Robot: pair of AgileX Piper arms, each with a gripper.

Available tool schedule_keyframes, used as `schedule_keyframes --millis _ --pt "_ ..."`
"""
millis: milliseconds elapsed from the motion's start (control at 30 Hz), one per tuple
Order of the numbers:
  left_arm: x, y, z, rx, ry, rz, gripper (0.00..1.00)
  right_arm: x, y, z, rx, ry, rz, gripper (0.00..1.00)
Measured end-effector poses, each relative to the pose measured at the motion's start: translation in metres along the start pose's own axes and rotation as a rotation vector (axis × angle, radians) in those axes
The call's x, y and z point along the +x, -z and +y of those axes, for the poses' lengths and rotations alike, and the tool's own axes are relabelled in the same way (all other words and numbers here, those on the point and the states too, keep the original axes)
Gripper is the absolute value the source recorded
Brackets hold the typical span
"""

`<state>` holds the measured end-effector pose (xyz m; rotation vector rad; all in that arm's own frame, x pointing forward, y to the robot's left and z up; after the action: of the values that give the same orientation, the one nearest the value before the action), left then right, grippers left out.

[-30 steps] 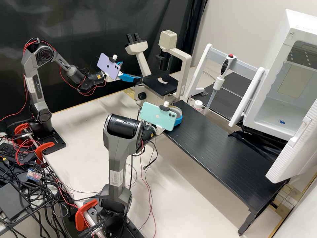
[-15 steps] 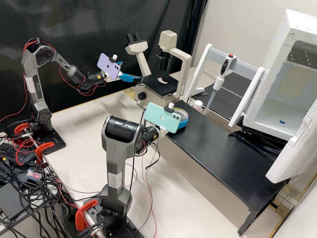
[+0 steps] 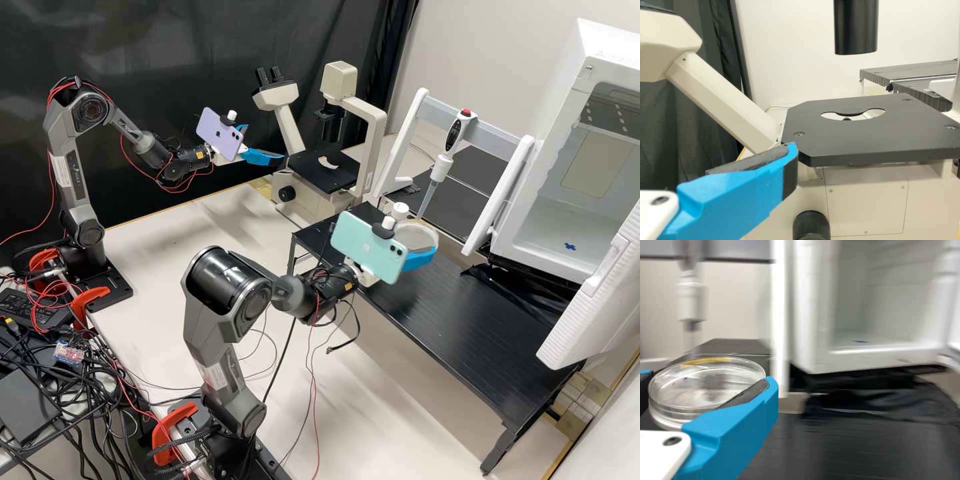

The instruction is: Move the petri dish to the incubator

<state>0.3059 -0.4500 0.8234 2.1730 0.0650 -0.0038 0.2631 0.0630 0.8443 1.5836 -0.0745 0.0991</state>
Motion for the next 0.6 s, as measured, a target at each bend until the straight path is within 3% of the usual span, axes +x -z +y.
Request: schedule_keyframes --millis 167,433,600 --pt "0.0 0.0 0.0 0.0 0.0 0.0 1.0 0.018 -0.022 0.037 -0.004 -0.084 -0.059 0.0" --pt "0.0 0.0 0.0 0.0 0.0 0.0 1.0 0.053 -0.043 0.072 -0.021 -0.149 -0.129 0.0" --pt "0.0 0.0 0.0 0.0 0.0 0.0 1.0 0.079 -0.051 0.085 -0.014 -0.161 -0.181 0.0"
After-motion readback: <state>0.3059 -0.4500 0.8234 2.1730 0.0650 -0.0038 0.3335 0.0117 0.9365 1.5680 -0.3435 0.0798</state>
